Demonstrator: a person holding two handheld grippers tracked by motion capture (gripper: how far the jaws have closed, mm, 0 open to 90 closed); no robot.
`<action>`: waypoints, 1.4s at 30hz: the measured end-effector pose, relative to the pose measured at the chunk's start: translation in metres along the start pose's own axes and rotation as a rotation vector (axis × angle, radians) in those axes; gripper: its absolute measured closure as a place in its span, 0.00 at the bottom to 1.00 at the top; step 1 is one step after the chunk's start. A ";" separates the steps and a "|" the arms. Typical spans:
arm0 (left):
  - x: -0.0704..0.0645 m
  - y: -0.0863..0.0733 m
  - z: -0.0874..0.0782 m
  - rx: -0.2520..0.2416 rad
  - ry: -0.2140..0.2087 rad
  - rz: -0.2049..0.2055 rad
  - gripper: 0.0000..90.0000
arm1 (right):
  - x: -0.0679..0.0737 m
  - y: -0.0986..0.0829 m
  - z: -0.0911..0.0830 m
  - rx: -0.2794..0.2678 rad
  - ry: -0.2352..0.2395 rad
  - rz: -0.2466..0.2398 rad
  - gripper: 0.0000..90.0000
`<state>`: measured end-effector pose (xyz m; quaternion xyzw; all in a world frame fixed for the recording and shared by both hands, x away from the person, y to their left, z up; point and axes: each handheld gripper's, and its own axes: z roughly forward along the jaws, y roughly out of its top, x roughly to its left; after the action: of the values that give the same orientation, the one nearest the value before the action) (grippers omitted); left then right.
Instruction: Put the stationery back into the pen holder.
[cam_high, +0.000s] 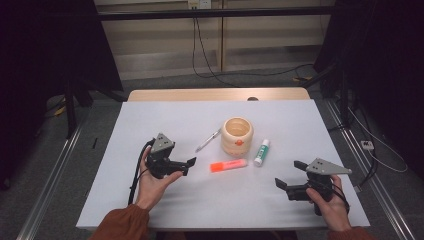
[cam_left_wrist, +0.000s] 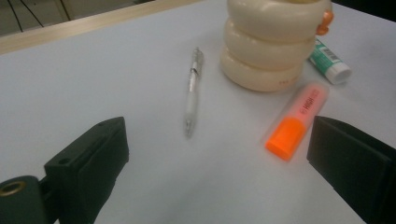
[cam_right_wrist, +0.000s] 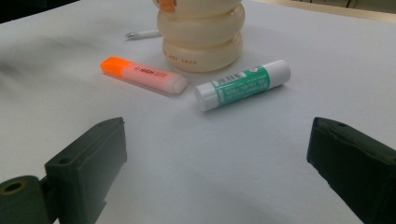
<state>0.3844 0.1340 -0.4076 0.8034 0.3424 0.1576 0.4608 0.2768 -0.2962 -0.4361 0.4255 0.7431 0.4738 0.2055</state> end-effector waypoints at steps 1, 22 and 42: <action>0.001 0.002 0.003 0.002 0.002 -0.005 0.06 | 0.000 0.000 0.000 0.000 0.001 -0.001 0.05; 0.017 0.035 0.052 0.157 -0.039 -0.041 0.09 | 0.000 0.000 0.001 0.011 0.011 -0.002 0.05; 0.024 0.061 0.107 0.468 -0.008 0.022 0.20 | 0.000 -0.001 0.002 0.022 0.015 -0.007 0.05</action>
<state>0.4870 0.0620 -0.4137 0.8927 0.3590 0.0758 0.2616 0.2779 -0.2952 -0.4376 0.4216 0.7514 0.4679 0.1970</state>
